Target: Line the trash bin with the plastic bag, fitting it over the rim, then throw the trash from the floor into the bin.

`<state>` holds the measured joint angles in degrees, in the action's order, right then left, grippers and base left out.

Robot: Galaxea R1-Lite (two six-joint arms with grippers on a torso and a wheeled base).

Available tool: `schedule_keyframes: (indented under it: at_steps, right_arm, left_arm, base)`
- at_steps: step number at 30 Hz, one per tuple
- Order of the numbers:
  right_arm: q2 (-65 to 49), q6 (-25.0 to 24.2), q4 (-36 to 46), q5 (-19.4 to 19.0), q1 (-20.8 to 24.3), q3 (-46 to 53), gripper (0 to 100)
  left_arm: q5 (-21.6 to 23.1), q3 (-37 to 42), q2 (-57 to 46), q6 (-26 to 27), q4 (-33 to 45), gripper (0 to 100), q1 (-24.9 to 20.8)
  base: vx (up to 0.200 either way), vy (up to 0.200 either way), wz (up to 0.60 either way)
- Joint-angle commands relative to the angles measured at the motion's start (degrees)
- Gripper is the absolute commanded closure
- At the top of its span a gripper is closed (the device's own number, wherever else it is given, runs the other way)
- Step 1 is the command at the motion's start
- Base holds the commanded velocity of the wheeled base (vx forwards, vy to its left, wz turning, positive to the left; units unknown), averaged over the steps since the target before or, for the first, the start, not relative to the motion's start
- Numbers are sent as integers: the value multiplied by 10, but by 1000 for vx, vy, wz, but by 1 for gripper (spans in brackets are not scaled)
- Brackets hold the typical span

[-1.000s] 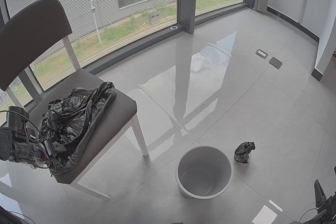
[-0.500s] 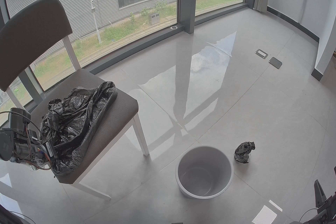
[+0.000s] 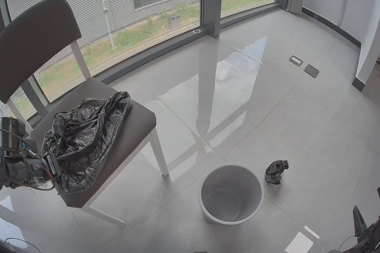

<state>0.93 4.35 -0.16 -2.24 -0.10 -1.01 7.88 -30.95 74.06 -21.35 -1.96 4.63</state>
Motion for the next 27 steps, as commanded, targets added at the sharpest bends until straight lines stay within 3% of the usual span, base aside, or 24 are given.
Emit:
schedule_keyframes:
  at_steps: [1,5,14,17,19,27]
  right_arm:
    - [-9,11,-4,-9,0,10,0]
    - [-9,9,-6,-9,0,10,0]
    - [-2,10,-7,-9,3,10,0]
    - [0,10,-6,-10,4,10,0]
    - [37,15,-4,-9,12,8,0]
    - [-9,16,-8,-11,0,10,0]
  left_arm:
    - [-3,-4,-125,39,-1,100,-63]
    - [-1,0,-131,70,-1,100,-65]
    - [-4,10,-160,141,-2,100,-116]
    - [-2,16,-156,165,-16,100,-117]
    - [-2,34,-146,191,-70,100,-116]
    - [-1,43,-124,192,-112,100,-118]
  base:
    - [0,0,0]
    - [0,0,0]
    - [0,0,0]
    - [0,0,0]
    - [0,0,0]
    - [0,0,0]
